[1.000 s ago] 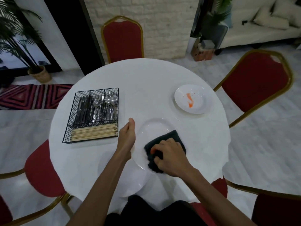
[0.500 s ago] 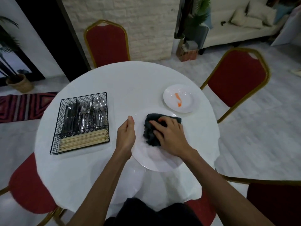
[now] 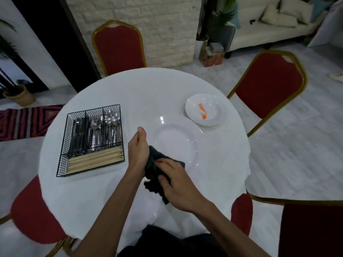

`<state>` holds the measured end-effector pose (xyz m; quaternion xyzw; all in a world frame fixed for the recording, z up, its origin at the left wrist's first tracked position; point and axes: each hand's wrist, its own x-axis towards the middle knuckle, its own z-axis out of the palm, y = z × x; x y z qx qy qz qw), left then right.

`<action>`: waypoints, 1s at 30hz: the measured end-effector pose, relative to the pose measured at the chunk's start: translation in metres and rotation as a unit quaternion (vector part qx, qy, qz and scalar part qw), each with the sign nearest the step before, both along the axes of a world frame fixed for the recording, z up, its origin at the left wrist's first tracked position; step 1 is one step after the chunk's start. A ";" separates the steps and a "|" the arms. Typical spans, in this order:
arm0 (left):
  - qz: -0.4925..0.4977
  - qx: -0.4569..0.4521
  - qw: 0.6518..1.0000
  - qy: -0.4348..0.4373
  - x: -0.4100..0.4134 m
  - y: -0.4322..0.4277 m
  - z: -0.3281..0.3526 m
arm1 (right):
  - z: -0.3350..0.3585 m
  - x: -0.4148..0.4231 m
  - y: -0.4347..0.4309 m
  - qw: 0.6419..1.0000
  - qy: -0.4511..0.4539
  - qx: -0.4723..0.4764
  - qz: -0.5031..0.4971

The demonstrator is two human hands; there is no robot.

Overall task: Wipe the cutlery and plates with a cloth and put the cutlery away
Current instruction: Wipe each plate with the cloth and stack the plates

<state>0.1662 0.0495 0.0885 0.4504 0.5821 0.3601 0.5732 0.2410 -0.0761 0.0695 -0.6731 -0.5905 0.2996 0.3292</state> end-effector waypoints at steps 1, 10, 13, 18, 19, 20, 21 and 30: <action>0.003 -0.008 1.000 -0.009 -0.001 0.003 0.002 | -0.005 0.005 -0.010 0.999 -0.028 0.014 0.016; 0.020 -0.013 0.999 -0.048 0.001 0.004 0.013 | -0.030 0.026 -0.044 0.976 -0.219 -0.001 -0.010; 0.015 -0.004 0.999 -0.036 0.009 -0.004 0.008 | -0.015 -0.008 -0.022 0.992 -0.127 -0.018 -0.004; 0.001 -0.025 0.999 -0.028 0.002 -0.003 0.011 | -0.013 0.016 -0.033 0.983 -0.184 0.003 0.010; 0.003 -0.035 0.999 -0.026 -0.002 -0.001 0.012 | -0.017 0.031 -0.040 0.974 -0.228 0.005 0.000; 0.002 -0.038 0.999 -0.021 -0.004 0.001 0.013 | -0.019 0.045 -0.045 0.964 -0.266 0.005 -0.016; -0.004 -0.039 0.999 -0.019 -0.004 0.003 0.014 | -0.020 0.056 -0.049 0.956 -0.293 0.002 -0.032; -0.062 -0.042 0.996 -0.056 0.021 -0.022 0.011 | -0.016 0.048 0.026 0.970 -0.242 -0.021 -0.025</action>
